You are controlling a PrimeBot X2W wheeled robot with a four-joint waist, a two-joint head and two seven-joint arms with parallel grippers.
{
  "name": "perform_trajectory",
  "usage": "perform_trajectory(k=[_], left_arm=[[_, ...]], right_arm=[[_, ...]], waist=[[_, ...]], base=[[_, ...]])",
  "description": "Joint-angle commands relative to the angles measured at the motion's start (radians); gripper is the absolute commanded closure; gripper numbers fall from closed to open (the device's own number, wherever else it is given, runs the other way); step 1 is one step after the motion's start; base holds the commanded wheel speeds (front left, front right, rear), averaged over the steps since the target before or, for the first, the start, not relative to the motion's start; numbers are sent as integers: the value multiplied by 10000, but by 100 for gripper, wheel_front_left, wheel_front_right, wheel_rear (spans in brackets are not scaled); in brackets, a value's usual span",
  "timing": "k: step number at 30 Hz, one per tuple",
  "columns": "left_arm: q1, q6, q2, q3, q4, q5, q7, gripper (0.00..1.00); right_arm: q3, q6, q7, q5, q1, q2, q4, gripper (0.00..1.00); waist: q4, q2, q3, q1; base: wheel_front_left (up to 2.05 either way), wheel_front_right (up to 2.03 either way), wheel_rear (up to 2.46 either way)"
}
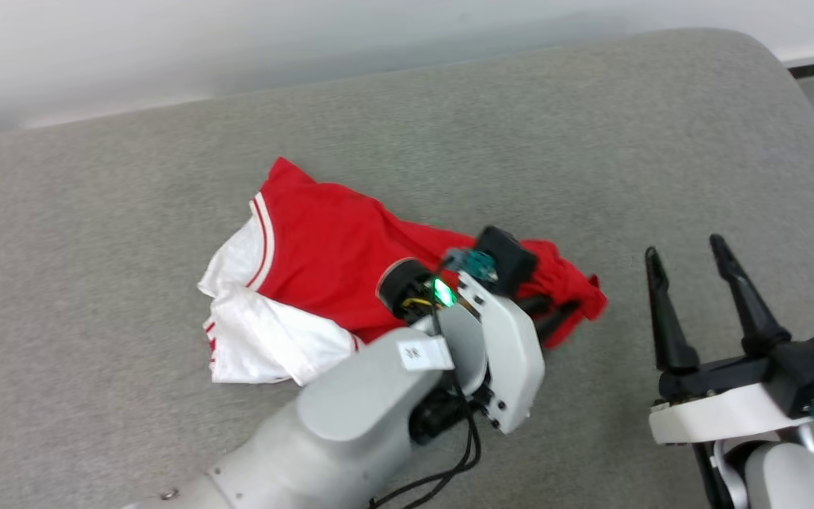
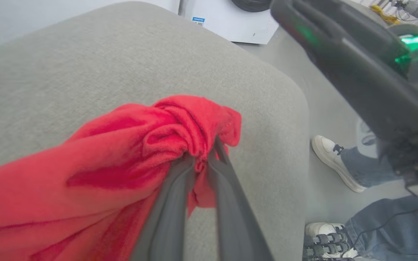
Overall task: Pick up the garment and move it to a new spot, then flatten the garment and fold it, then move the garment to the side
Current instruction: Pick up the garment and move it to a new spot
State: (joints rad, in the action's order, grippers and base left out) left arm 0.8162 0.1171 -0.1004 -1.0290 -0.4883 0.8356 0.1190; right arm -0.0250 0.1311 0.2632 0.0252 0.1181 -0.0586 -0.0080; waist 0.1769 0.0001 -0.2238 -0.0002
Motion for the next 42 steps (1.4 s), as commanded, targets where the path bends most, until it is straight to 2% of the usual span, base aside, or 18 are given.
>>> perform_trajectory(k=[1,6,8,9,14,18,22,26,31,35,38,42], left_arm=[[86,48,68,-141,-208,-47,-128,100],[218,117,463,-1049,-931,-30,-528,100],[281,118,477,-1320,-1082,37,-772,73],[282,124,494,-1431,-1032,124,-935,0],[390,127,492,-1650,-1273,408,-1665,0],[542,99,417,-1260,-1674,543,-2538,0],[475,-264,-238,-568,-1928,535,-3457,0],[72,-832,-1134,413,-1661,426,-3801,0],[-1046,-1552,-2474,2189,-171,-242,-3848,0],[-2603,-1990,-3122,3703,1519,-1008,-3841,0],[-3987,-2256,-3246,4733,2666,-1547,-3843,0],[-5694,-2273,-2887,5797,3906,-2115,-3844,0]], right_arm=[[117,-7,22,3,92,63,-86,0],[477,-5,24,146,215,104,-178,0],[499,-7,22,200,222,107,-196,0],[504,-5,24,236,199,106,-184,0],[346,-5,22,217,-14,99,-67,0],[391,-7,22,148,-186,92,1,0],[449,-7,22,84,-331,93,63,0],[443,-5,22,41,-531,92,91,0],[449,-7,22,90,-665,92,78,0],[340,-7,22,120,-757,91,129,0],[261,-7,22,173,-808,93,147,0],[211,-7,24,221,-829,93,127,0]], waist=[[356,-1,-65,2],[695,-1,-132,2],[700,-1,-152,2],[660,-1,-135,2],[174,-1,148,2],[-420,-1,557,2],[-997,-1,999,2],[-1481,-1,1333,2],[-1849,-1,1498,2],[-1977,-1,1552,2],[-2020,-1,1563,2],[-2058,-1,1550,2]], base=[[0,0,0],[0,0,0],[0,0,0],[0,0,0],[0,0,0],[0,0,0],[0,0,0],[0,0,0],[0,0,0],[0,0,0],[0,0,0],[0,0,0]])
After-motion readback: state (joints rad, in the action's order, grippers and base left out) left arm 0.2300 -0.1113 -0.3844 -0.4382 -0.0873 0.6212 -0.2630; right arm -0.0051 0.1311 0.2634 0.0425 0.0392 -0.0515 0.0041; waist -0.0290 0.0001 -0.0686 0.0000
